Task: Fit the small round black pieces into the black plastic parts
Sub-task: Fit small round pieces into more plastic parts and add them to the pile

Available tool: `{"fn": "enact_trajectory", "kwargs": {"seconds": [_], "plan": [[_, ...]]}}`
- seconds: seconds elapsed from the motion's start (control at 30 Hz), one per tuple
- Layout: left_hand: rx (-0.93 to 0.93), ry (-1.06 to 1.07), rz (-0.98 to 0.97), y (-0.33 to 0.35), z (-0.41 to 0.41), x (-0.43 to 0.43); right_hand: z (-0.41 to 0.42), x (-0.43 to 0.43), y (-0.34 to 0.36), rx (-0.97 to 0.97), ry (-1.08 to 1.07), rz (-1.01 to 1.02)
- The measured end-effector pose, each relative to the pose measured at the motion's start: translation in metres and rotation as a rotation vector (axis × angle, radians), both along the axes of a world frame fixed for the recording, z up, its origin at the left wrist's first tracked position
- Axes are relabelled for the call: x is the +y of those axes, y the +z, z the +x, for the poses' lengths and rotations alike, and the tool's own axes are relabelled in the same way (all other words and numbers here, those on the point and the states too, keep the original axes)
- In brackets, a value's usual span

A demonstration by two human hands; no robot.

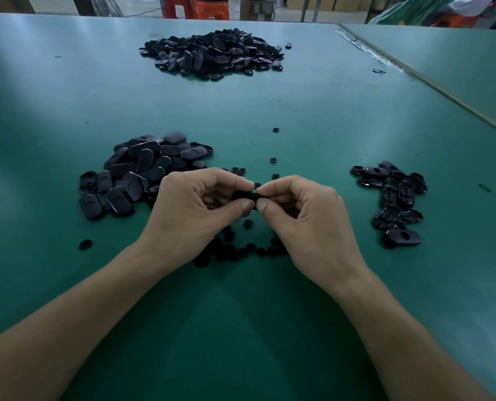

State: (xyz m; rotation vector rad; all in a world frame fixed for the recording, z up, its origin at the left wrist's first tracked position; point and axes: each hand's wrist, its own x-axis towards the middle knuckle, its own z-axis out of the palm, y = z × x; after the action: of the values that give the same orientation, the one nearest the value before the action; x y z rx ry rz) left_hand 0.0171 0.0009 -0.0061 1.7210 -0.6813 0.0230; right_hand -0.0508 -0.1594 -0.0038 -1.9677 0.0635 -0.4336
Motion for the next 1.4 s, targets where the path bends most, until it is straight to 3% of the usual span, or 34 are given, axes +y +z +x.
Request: {"fn": "enact_trajectory", "kwargs": {"seconds": [0.8,1.07,1.23,1.4], "plan": [[-0.061,0.103,0.006,0.0,-0.005,-0.001,0.0,-0.001,0.001,-0.04,0.022,-0.028],[-0.218,0.297,-0.039,-0.001,-0.004,-0.001,0.0,-0.006,0.002,-0.084,-0.19,-0.162],[-0.364,0.485,0.134,-0.001,0.014,0.013,-0.001,-0.025,0.0,0.093,-0.417,-0.447],[-0.301,0.624,0.339,-0.001,0.024,0.022,-0.002,-0.039,-0.001,0.424,-0.584,-0.671]]}}
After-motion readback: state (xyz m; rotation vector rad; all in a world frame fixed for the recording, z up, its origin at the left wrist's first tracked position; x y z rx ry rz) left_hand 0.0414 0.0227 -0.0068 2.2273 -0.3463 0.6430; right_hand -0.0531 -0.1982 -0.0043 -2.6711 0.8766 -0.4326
